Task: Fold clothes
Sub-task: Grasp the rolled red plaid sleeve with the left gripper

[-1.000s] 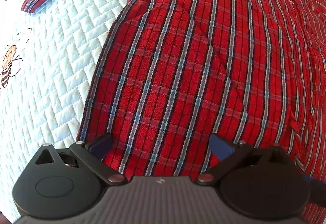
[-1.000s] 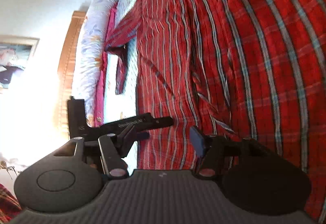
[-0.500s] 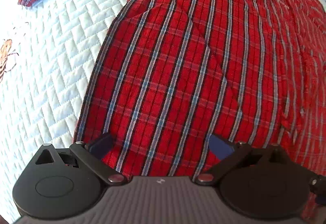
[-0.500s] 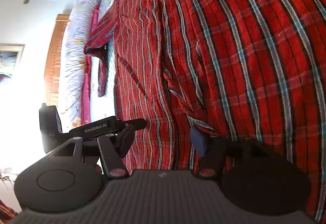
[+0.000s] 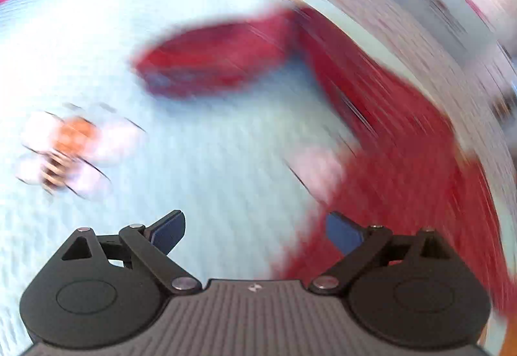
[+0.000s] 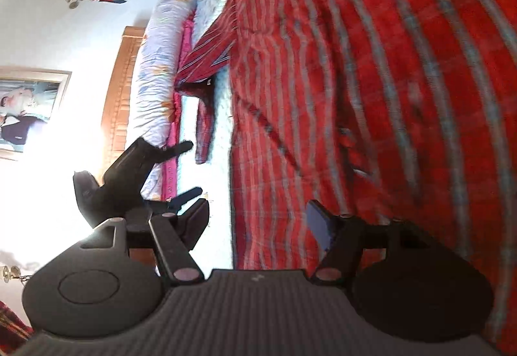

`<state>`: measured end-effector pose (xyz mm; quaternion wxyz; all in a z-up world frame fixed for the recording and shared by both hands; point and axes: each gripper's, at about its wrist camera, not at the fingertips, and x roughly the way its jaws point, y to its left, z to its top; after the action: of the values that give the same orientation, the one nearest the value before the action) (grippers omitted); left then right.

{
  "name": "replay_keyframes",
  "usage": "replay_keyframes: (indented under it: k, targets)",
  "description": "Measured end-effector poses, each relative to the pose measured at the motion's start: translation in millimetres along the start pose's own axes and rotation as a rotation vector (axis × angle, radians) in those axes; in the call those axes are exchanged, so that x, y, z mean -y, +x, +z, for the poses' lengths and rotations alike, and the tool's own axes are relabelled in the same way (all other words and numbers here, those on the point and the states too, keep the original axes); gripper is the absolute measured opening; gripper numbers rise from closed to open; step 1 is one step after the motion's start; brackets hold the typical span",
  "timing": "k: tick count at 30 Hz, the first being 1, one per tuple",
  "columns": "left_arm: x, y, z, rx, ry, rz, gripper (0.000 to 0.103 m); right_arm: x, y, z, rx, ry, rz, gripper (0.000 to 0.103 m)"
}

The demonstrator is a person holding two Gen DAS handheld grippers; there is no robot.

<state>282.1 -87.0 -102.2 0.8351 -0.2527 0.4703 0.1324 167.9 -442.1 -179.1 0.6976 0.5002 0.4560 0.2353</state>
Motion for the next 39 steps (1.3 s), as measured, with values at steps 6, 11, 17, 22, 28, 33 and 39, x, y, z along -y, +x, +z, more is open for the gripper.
replay_keyframes:
  k: [6, 11, 17, 22, 28, 33, 39]
  targets:
    - [-62, 7, 46, 0.083, -0.321, -0.088, 0.095, -15, 30, 9, -0.013, -0.011, 0.057, 0.069]
    - [-68, 32, 51, 0.068, -0.440, -0.152, 0.095, -18, 46, 11, -0.022, -0.005, 0.064, 0.071]
    - [-68, 72, 51, 0.070, -0.506, -0.196, 0.094, -15, 57, 14, -0.026, 0.006, 0.059, 0.071]
    - [-68, 81, 52, 0.185, -0.511, -0.194, 0.097, -8, 60, 16, -0.028, 0.022, 0.055, 0.071]
    - [-59, 91, 66, 0.256, -0.507, -0.154, 0.103, -7, 64, 18, -0.046, 0.006, 0.040, 0.071]
    - [-62, 92, 85, 0.261, -0.458, -0.059, 0.050, -7, 64, 19, -0.053, -0.010, 0.030, 0.071]
    - [-70, 86, 111, 0.233, -0.370, -0.013, 0.009, -10, 58, 15, -0.045, -0.024, 0.022, 0.071]
